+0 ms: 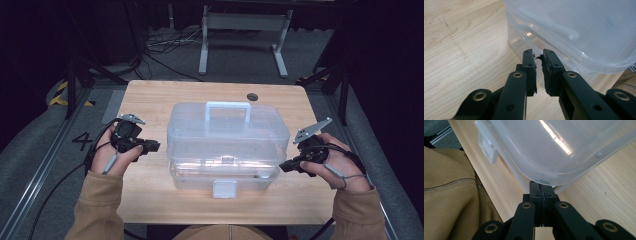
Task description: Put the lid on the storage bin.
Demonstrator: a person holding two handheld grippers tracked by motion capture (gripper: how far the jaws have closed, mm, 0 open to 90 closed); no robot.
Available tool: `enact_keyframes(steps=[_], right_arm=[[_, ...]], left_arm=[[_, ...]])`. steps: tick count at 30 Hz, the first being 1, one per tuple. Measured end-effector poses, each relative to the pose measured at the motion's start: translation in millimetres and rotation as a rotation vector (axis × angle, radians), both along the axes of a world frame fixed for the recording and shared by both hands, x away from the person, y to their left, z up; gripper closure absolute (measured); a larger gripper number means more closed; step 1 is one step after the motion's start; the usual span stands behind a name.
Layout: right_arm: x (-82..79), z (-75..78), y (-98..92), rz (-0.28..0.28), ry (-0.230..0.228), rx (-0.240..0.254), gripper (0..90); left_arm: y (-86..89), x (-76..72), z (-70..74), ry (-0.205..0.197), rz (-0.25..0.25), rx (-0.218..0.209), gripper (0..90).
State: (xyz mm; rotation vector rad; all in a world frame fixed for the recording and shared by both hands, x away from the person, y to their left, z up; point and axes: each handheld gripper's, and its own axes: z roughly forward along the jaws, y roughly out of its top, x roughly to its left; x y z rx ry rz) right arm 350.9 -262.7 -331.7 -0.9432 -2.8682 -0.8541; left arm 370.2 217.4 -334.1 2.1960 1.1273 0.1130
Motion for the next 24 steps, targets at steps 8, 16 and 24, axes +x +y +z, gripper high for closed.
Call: enact_keyframes(steps=[8, 16, 24], right_arm=[[0.6, -3.3, 2.1, 0.015, 0.017, -0.025, 90.0], [2.8, -7.4, 2.4, 0.022, 0.031, -0.06, 90.0], [3.9, -10.1, 3.2, 0.034, 0.043, -0.072, 90.0]], left_arm=[[0.9, 0.8, -1.1, 0.005, 0.001, -0.001, 80.5], [1.6, 1.7, -2.4, 0.008, 0.0, 0.0, 80.3], [1.3, 2.3, -3.7, 0.018, 0.003, -0.001, 80.0]])
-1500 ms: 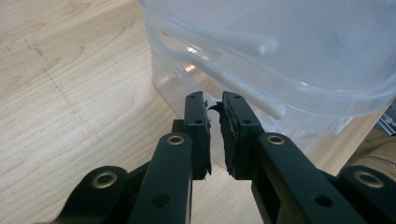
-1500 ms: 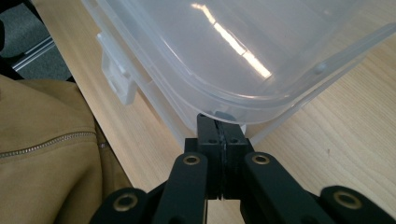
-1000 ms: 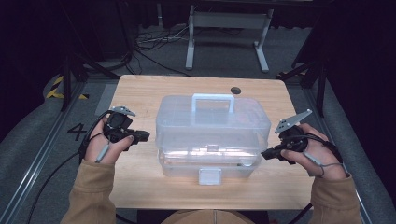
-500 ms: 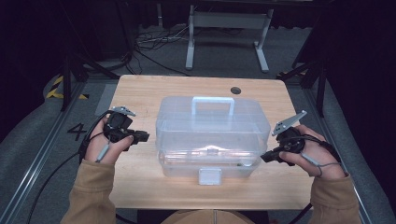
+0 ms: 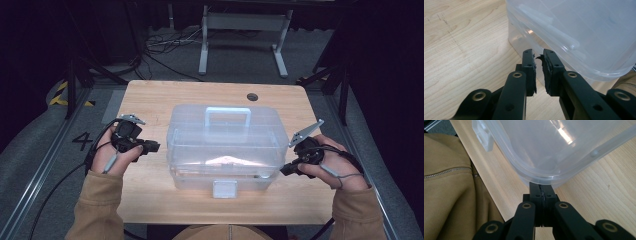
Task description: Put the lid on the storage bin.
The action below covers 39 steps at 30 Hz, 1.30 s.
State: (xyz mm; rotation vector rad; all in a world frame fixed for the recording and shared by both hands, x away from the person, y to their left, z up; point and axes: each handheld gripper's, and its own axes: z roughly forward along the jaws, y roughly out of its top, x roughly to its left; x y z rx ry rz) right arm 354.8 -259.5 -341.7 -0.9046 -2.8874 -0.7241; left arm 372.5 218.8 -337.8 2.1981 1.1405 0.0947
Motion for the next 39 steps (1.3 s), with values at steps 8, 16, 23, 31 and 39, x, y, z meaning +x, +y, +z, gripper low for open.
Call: enact_keyframes(steps=[8, 16, 23, 31, 39], right_arm=[[0.5, -2.2, 1.6, 0.01, 0.009, -0.016, 90.0], [1.5, -4.8, 3.1, 0.02, 0.02, -0.031, 90.0], [2.2, -6.7, 3.9, 0.024, 0.03, -0.038, 90.0], [3.4, -9.0, 4.6, 0.031, 0.041, -0.048, 90.0], [4.6, -11.6, 4.7, 0.033, 0.056, -0.064, 90.0]], left_arm=[[1.3, 0.7, -0.9, 0.001, 0.001, 0.003, 79.9], [2.2, 1.3, -2.0, 0.009, 0.006, -0.001, 79.6], [3.0, 2.5, -3.2, 0.008, 0.006, 0.004, 79.6], [4.1, 3.8, -4.8, 0.018, 0.005, 0.004, 79.7], [3.9, 4.5, -5.7, 0.027, 0.004, 0.001, 79.7]])
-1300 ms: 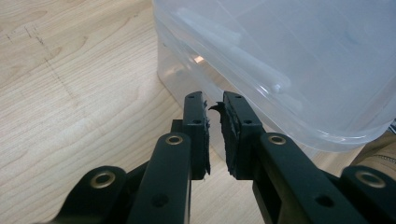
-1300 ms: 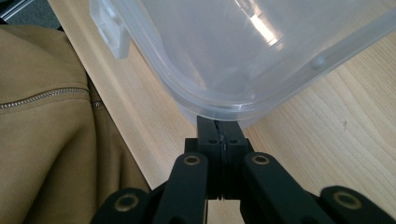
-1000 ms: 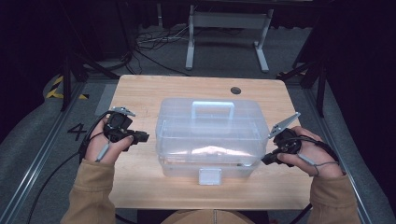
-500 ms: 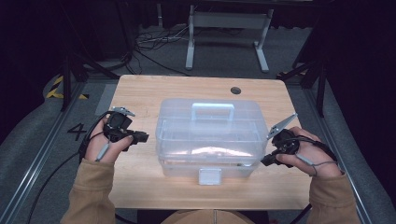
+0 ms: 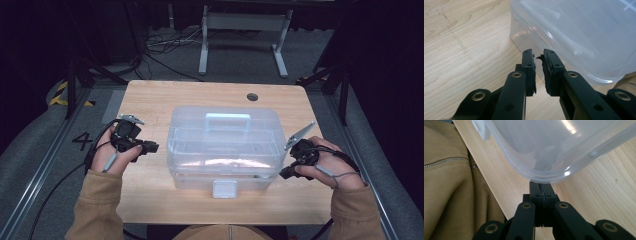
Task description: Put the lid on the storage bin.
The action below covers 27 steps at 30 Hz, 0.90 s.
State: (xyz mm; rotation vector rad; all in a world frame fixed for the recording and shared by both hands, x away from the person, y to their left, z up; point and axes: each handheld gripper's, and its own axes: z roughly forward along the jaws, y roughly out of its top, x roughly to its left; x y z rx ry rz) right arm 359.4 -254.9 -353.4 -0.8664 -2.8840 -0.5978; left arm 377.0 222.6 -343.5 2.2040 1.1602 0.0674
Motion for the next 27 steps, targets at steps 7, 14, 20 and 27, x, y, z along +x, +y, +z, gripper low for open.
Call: enact_keyframes(steps=[7, 14, 20, 27], right_arm=[[0.9, -4.6, 1.3, 0.008, 0.024, -0.037, 90.0], [2.7, -8.5, -6.0, -0.007, 0.052, -0.038, 90.0], [2.2, -6.2, -6.4, 0.0, 0.038, -0.009, 88.6], [2.1, -1.2, -12.8, -0.016, 0.014, 0.027, 84.1]], left_arm=[[-0.3, 0.1, -0.7, -0.001, 0.006, -0.004, 79.9], [2.4, 2.0, -2.3, -0.006, 0.006, 0.002, 79.5], [2.1, 2.0, -2.3, 0.001, 0.006, 0.001, 78.9], [3.1, 1.2, -2.1, -0.019, 0.028, -0.005, 75.4]])
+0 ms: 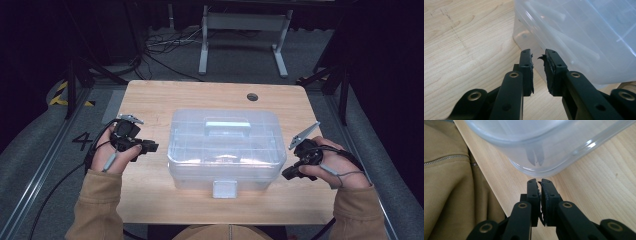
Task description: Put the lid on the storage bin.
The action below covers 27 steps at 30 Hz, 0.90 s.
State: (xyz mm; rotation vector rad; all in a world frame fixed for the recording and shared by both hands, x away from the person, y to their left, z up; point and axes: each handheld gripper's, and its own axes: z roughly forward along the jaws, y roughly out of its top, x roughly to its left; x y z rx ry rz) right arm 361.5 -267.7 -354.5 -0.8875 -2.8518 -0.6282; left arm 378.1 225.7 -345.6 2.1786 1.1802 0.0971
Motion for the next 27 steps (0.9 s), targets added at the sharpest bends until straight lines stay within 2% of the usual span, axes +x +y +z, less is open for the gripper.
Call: enact_keyframes(steps=[2, 7, 8, 14, 19, 21, 27], right_arm=[[0.9, 2.7, -3.3, -0.014, -0.023, 0.02, 82.9], [2.9, 8.8, -11.1, -0.045, -0.055, 0.046, 79.9], [4.2, 13.5, -15.7, -0.071, -0.083, 0.073, 79.1], [8.4, 20.7, -23.4, -0.121, -0.134, 0.127, 74.3], [14.9, 25.0, -27.5, -0.179, -0.203, 0.19, 66.5], [17.5, 26.1, -29.6, -0.199, -0.232, 0.208, 66.0], [25.3, 23.9, -34.8, -0.227, -0.27, 0.216, 62.2]], left_arm=[[1.9, -0.3, 0.3, -0.016, 0.004, 0.001, 73.6], [5.4, -3.6, -0.2, -0.02, 0.024, -0.004, 72.7], [7.7, -5.3, -0.3, -0.024, 0.026, -0.006, 72.6], [11.7, -9.9, -0.6, -0.031, 0.046, -0.005, 71.8], [15.4, -12.8, -0.5, -0.04, 0.06, -0.007, 70.6], [17.1, -12.6, -1.0, -0.055, 0.061, -0.002, 69.9], [19.6, -12.6, -3.9, -0.047, 0.075, -0.006, 69.2]])
